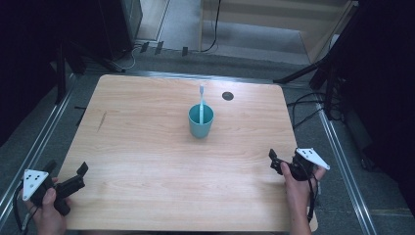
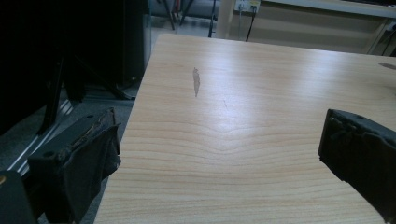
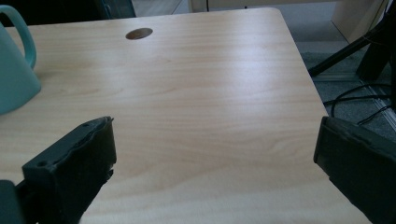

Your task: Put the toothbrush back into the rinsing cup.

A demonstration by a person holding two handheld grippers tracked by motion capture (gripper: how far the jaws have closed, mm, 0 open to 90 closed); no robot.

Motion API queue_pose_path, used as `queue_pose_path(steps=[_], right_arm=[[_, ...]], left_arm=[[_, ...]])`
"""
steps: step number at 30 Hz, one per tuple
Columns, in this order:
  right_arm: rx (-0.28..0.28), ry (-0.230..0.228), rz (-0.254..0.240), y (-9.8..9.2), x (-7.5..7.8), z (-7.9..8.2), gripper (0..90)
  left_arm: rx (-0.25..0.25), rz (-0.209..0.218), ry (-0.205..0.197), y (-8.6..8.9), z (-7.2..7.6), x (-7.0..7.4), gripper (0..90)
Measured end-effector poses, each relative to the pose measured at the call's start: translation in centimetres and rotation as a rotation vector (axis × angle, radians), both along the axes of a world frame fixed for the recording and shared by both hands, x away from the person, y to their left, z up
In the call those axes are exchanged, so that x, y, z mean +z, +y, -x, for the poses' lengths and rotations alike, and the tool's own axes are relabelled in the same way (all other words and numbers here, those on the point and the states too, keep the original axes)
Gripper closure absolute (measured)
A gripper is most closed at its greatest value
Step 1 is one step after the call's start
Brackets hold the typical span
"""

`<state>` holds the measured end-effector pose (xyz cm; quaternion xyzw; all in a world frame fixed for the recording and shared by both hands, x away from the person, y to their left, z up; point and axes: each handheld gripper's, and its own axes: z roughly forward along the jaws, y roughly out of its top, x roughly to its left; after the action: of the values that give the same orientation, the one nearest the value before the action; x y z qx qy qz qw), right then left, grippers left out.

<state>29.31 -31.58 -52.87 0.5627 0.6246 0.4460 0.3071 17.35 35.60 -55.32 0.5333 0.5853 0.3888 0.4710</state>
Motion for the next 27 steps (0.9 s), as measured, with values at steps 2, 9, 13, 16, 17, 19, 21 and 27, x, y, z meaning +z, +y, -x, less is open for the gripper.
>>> queue_pose_path(steps=[2, 9, 13, 16, 17, 19, 21, 27], right_arm=[[-0.001, -0.012, -0.006, -0.6, -0.5, 0.9, 0.0], [-0.025, -0.042, -0.056, -2.9, -1.4, 3.9, 0.0], [-0.047, -0.083, -0.068, -4.1, -1.5, 5.6, 0.0], [-0.054, -0.095, -0.08, -4.6, -1.5, 6.5, 0.0], [-0.057, -0.095, -0.083, -4.7, -1.6, 6.7, 0.0], [-0.064, -0.107, -0.1, -4.9, -1.7, 7.0, 0.7], [-0.066, -0.114, -0.096, -4.8, -1.7, 7.1, 2.4], [-0.074, -0.108, -0.042, -4.2, -1.7, 7.0, 4.7]], left_arm=[[0.001, -0.002, 0.001, 0.0, 0.0, 0.0, 0.0], [0.003, -0.006, 0.002, -0.1, 0.0, 0.0, 0.0], [0.003, -0.01, 0.001, -0.1, 0.0, 0.0, 0.0], [0.004, -0.008, 0.002, -0.1, 0.0, 0.0, 0.0], [0.003, -0.007, 0.002, -0.1, 0.0, 0.0, 0.0], [0.003, -0.004, 0.001, -0.1, 0.0, 0.0, 0.0], [0.002, 0.0, 0.0, 0.0, 0.0, 0.0, 0.0], [-0.002, -0.001, 0.006, 0.0, 0.0, 0.0, 0.0]])
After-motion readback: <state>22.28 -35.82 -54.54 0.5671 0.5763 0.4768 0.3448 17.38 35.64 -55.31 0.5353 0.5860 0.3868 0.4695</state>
